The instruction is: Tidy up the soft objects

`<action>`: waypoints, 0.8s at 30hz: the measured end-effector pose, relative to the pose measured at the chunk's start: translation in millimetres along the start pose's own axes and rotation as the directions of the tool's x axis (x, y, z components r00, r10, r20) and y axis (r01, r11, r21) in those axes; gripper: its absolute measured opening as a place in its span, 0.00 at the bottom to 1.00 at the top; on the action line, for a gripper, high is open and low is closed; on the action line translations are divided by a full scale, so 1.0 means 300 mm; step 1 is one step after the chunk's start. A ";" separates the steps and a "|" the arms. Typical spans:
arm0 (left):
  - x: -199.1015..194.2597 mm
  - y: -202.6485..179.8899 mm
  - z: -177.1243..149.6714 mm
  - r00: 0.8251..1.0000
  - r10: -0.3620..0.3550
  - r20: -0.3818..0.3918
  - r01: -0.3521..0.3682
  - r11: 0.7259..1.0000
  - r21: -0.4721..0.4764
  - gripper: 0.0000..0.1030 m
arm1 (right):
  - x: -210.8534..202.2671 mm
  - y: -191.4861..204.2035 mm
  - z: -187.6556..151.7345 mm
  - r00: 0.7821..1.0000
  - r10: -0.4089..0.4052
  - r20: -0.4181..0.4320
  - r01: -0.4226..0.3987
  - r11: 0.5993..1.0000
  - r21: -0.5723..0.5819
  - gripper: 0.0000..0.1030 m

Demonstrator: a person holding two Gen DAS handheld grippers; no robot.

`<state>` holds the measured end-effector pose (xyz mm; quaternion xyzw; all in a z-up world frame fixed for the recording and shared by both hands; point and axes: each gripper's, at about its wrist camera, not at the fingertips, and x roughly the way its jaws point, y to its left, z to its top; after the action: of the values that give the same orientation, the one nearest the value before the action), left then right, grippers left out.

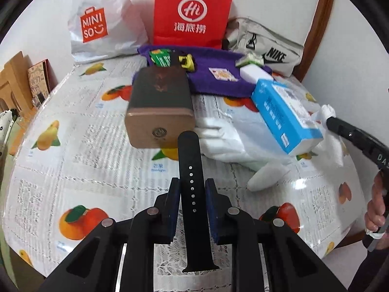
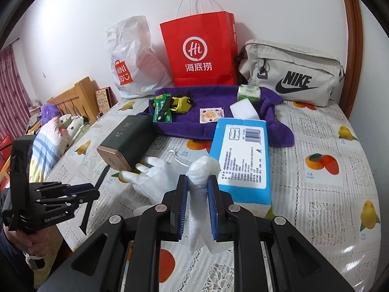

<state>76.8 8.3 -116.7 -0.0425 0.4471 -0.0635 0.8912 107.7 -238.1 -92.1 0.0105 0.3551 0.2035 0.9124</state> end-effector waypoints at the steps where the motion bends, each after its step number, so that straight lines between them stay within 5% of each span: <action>1: -0.006 0.004 0.005 1.000 0.003 0.006 -0.003 1.000 -0.001 0.19 | 0.000 0.003 0.006 1.000 0.000 0.001 0.000 1.000 -0.002 0.16; 24: -0.015 0.056 0.306 0.995 0.014 0.103 -0.013 1.000 -0.010 0.19 | 0.086 -0.043 0.224 0.999 -0.023 0.029 0.023 1.000 -0.011 0.16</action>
<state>149.0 27.3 -60.6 -0.0469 0.4011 -0.0529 0.9133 173.3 -231.7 -60.5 0.0041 0.3407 0.1949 0.9197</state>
